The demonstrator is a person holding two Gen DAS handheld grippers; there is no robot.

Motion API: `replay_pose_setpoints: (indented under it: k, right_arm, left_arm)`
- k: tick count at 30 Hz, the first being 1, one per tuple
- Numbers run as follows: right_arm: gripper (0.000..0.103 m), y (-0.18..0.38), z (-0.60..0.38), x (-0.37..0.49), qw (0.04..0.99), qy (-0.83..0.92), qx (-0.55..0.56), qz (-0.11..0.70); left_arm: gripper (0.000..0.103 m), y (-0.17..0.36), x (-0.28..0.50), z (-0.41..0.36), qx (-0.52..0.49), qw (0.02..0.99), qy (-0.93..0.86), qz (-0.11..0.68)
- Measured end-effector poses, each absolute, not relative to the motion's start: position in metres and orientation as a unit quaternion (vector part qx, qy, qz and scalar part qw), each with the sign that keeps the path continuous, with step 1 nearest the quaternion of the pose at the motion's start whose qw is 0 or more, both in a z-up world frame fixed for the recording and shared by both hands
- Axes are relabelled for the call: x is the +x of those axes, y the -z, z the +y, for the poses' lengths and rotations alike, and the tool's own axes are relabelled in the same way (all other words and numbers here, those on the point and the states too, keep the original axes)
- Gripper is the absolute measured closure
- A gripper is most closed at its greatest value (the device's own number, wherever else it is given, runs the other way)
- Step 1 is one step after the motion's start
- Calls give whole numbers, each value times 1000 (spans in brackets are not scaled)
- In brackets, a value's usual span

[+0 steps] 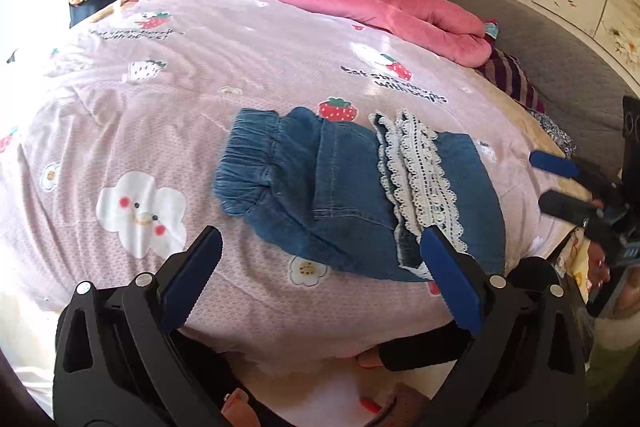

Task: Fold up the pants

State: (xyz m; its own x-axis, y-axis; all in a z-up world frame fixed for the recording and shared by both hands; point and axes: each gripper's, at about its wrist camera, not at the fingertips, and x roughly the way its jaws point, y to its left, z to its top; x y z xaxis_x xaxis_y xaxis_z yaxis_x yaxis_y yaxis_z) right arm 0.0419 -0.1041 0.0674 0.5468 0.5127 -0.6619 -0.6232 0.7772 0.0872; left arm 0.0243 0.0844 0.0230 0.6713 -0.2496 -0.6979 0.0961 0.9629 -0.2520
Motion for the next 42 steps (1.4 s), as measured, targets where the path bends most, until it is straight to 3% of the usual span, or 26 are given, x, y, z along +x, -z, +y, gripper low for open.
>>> replay_pose_setpoints:
  k: [14, 36, 38, 39, 40, 42]
  right_arm:
    - [11, -67, -26, 113, 855, -352, -116, 364]
    - [12, 10, 108, 215, 714, -439, -175, 517]
    - [13, 17, 113, 219, 698, -445, -176, 533]
    - [20, 20, 115, 221, 691, -449, -173, 540]
    - [37, 23, 115, 222, 683, -455, -170, 546]
    - [48, 28, 118, 220, 678, -456, -176, 549]
  left_arm:
    - [10, 2, 35, 105, -132, 898, 85, 410]
    - [10, 40, 58, 116, -234, 875, 123, 405]
    - [10, 42, 60, 119, -241, 874, 124, 403]
    - [10, 43, 61, 121, -246, 873, 125, 402]
    - [10, 44, 61, 122, -249, 873, 125, 401]
    - [10, 45, 63, 124, -254, 872, 124, 399]
